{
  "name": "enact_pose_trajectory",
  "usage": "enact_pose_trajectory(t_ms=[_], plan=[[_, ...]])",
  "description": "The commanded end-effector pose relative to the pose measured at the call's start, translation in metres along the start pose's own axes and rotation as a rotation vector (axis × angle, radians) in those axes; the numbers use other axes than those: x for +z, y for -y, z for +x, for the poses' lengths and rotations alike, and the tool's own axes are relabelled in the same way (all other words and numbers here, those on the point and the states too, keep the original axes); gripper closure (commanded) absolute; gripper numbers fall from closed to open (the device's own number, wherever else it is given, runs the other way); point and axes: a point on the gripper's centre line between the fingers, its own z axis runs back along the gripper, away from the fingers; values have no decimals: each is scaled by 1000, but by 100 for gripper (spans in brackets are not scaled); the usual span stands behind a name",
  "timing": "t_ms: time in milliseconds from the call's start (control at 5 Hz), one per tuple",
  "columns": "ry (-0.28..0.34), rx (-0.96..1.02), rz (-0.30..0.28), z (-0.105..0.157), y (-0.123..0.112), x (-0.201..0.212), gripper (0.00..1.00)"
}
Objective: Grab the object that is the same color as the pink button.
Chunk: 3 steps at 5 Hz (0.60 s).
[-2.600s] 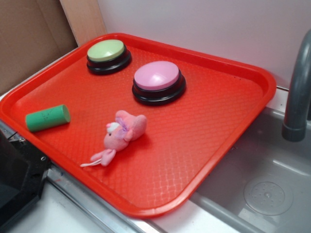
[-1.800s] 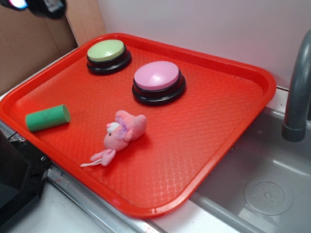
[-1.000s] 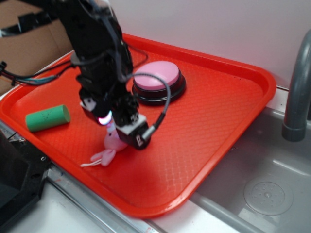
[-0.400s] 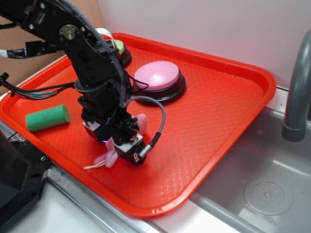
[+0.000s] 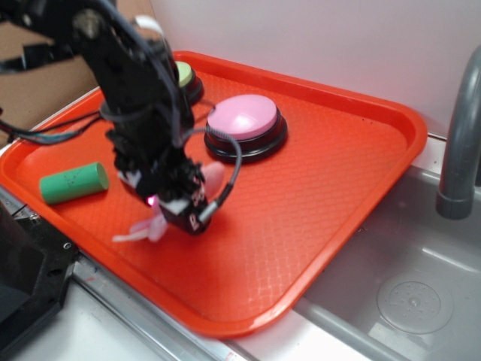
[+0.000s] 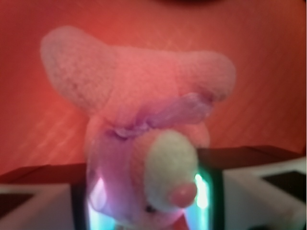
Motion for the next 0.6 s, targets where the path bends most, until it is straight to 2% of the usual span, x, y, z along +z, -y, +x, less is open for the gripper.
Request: enact_pose_trajectory(t_ms=[0, 200, 400], plan=[[52, 115, -94, 34, -40, 87, 100], [54, 95, -82, 59, -77, 108, 100], [39, 90, -51, 75, -91, 117, 100]])
